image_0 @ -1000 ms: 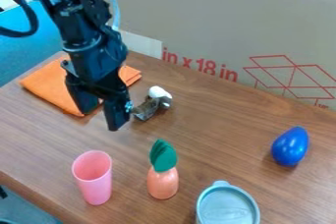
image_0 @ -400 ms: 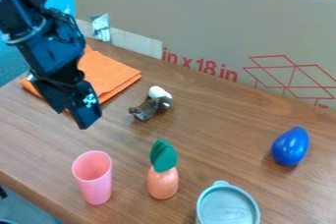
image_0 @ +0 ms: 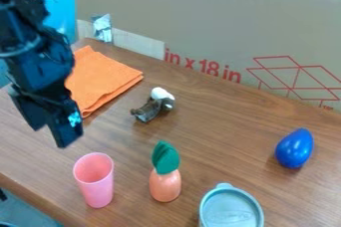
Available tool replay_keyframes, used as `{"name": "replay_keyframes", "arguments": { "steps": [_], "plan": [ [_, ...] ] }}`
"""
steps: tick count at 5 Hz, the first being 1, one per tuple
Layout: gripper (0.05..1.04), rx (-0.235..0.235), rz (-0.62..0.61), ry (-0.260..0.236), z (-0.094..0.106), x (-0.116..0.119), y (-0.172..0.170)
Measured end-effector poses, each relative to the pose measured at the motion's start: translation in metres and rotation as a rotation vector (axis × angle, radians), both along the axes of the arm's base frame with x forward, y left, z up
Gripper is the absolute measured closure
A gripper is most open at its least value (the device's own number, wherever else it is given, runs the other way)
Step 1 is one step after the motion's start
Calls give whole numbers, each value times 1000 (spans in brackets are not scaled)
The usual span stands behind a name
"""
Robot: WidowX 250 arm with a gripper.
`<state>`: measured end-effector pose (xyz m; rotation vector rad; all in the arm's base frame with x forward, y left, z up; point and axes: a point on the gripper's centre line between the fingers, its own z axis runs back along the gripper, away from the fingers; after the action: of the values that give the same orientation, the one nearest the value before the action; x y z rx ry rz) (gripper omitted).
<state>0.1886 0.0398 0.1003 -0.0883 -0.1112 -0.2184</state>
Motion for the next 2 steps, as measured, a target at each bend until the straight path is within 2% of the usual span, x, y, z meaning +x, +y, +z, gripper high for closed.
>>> {"name": "replay_keyframes", "arguments": {
  "steps": [1, 2],
  "plan": [
    [81, -2, -52, 67, -20, 4, -6],
    [81, -7, -85, 87, -29, 4, -8]
  ]
}}
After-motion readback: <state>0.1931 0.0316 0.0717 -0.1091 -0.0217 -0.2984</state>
